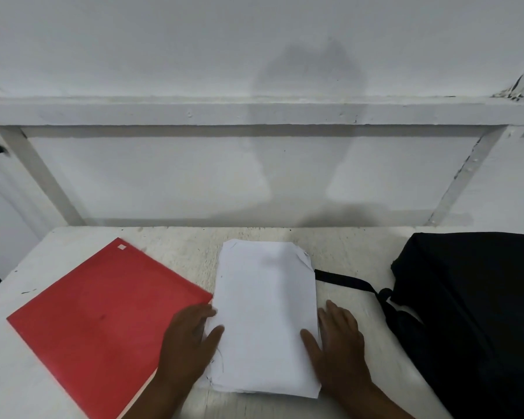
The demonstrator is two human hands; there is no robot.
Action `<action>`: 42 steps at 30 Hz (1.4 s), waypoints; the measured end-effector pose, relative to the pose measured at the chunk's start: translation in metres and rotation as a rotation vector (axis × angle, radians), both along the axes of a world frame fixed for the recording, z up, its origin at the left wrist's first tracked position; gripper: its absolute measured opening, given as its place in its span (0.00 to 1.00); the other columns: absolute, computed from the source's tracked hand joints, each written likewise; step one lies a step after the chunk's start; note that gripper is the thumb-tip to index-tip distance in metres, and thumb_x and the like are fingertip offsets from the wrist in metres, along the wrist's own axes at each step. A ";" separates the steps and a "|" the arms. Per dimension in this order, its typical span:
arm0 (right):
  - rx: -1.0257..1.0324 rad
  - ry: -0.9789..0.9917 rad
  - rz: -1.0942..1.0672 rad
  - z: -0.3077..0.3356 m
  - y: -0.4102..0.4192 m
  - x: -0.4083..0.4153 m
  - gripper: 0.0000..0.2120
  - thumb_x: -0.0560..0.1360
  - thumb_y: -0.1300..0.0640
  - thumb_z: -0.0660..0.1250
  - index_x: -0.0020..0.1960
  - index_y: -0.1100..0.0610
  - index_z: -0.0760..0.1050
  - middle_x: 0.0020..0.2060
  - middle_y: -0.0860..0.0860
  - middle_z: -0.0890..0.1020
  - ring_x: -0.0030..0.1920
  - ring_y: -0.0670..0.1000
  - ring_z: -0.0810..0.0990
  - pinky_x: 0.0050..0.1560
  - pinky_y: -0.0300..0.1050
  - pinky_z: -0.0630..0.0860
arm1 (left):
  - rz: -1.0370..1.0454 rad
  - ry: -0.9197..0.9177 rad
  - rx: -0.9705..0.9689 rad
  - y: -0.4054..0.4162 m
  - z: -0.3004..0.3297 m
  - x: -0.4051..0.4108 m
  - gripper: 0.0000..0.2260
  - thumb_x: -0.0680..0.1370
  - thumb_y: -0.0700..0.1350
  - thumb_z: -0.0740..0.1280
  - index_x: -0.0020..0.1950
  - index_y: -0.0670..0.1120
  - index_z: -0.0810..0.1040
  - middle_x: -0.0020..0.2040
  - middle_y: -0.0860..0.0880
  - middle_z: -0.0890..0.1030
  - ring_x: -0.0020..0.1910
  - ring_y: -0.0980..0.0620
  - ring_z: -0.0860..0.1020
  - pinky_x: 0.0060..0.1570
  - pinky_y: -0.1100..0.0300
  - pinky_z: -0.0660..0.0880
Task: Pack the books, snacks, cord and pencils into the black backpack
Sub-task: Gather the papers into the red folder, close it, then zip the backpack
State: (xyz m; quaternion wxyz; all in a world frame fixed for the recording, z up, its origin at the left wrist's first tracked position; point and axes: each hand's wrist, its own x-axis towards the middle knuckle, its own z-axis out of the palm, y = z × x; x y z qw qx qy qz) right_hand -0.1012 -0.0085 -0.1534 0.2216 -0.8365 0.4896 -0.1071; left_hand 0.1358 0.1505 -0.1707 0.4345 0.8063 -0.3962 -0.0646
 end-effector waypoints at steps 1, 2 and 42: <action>0.040 0.017 0.006 0.003 0.001 0.000 0.39 0.71 0.30 0.47 0.74 0.51 0.66 0.78 0.48 0.60 0.77 0.50 0.53 0.73 0.51 0.57 | -0.005 0.000 -0.013 0.000 -0.001 0.001 0.14 0.68 0.51 0.74 0.53 0.52 0.83 0.54 0.59 0.82 0.58 0.60 0.77 0.61 0.54 0.74; 0.068 0.032 0.017 0.006 0.001 0.001 0.36 0.74 0.31 0.50 0.76 0.49 0.63 0.79 0.47 0.57 0.78 0.50 0.50 0.74 0.51 0.55 | -0.008 0.005 -0.017 0.001 0.000 0.000 0.14 0.69 0.52 0.74 0.53 0.52 0.83 0.54 0.60 0.82 0.59 0.62 0.76 0.61 0.55 0.74; 0.323 -0.618 0.198 0.124 0.007 0.030 0.15 0.82 0.59 0.59 0.64 0.45 0.63 0.53 0.39 0.75 0.51 0.39 0.77 0.42 0.27 0.74 | -0.038 0.722 -0.303 -0.022 0.124 -0.007 0.15 0.74 0.38 0.70 0.60 0.48 0.75 0.54 0.45 0.84 0.53 0.46 0.83 0.53 0.47 0.80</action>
